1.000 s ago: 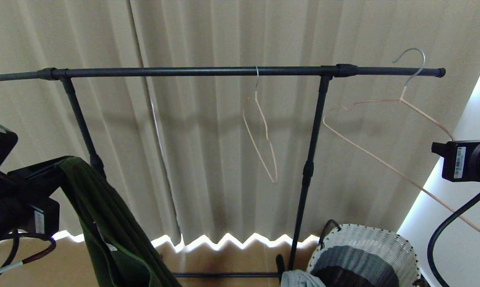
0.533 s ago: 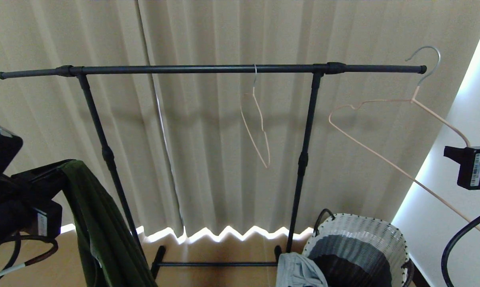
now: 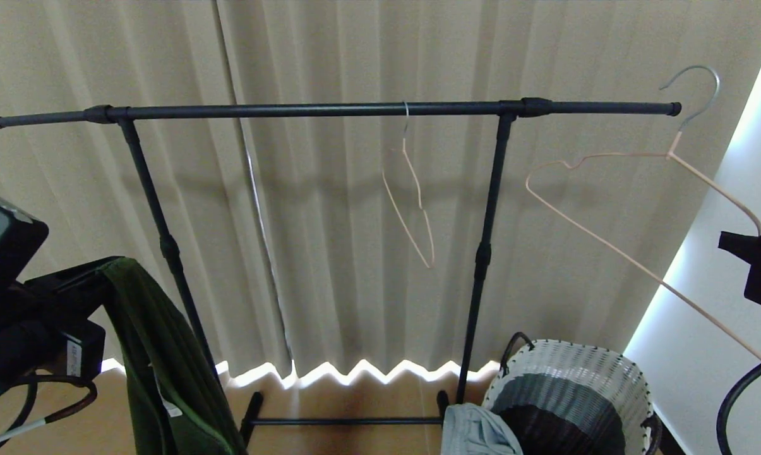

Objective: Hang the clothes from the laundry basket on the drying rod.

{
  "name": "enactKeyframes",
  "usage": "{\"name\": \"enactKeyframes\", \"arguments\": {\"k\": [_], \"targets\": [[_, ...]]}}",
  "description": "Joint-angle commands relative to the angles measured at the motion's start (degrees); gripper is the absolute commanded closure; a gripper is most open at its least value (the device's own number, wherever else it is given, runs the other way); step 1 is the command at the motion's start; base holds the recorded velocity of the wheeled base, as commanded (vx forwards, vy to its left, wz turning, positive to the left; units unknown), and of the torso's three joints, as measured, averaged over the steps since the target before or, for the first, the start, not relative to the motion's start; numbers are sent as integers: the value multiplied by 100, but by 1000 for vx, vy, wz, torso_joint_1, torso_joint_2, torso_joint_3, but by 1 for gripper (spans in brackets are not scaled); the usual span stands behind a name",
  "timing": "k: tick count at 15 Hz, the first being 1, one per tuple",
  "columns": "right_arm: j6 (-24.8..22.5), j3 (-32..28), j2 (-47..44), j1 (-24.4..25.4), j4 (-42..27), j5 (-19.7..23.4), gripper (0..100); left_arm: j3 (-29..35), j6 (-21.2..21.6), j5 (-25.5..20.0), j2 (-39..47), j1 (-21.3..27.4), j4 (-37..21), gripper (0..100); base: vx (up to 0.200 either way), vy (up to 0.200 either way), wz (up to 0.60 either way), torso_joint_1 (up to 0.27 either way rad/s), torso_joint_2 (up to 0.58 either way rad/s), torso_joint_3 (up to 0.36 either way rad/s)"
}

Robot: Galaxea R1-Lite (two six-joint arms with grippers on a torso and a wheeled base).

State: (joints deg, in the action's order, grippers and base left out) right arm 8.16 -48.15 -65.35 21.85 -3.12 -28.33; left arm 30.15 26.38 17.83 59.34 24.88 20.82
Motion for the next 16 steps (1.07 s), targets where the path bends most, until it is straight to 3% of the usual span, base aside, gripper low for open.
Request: {"name": "enactKeyframes", "arguments": {"k": [1,11,16], "targets": [[2,8,-4,4,-4,3,100,-18,-1,1,33,-71,1,100,0,200,0,12,2,-2],[11,78,-21,13,-4,12,100,-9,-10,-8,139,-106,27,100,0,200,0,3,2,5],[19,78,-12,13,-4,12,100,-114,16,-8,148,-106,282,100,0,0,0,0,0,0]]}}
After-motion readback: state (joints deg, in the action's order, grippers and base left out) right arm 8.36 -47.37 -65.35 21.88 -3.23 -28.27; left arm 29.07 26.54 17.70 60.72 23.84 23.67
